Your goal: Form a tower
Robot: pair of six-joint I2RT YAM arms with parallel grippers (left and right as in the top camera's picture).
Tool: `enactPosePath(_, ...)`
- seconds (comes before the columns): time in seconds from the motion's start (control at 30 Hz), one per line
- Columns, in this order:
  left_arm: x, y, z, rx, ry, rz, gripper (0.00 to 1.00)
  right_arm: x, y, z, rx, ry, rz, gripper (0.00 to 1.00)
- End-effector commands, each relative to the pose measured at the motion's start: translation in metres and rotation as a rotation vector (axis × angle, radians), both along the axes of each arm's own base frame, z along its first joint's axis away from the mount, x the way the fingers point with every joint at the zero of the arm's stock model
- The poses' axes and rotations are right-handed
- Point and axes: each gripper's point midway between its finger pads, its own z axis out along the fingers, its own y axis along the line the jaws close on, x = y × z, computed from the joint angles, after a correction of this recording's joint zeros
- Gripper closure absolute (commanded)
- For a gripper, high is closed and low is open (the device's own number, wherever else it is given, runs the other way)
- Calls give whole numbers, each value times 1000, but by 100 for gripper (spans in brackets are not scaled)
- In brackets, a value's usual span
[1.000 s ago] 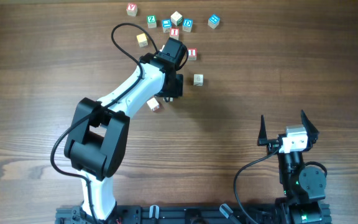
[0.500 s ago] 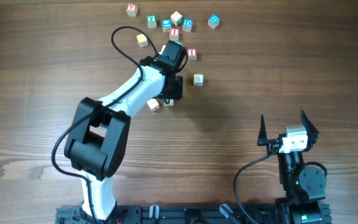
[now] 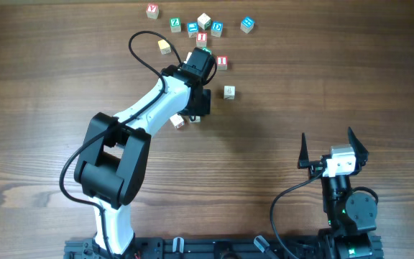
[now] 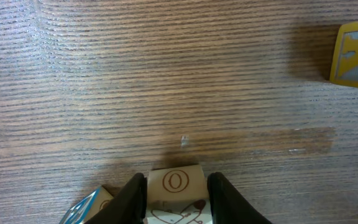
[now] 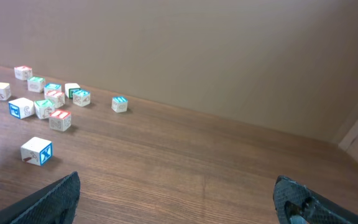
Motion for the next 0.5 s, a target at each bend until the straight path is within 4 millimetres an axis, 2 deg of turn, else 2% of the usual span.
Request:
enactPosePath(0.0,1,9,-2,56,-19,3,72,0,4,1,-5,-6,20,0)
enactPosePath(0.47,2,13,-2,79,-25,4,69,0,4,1,-5,-5,19,0)
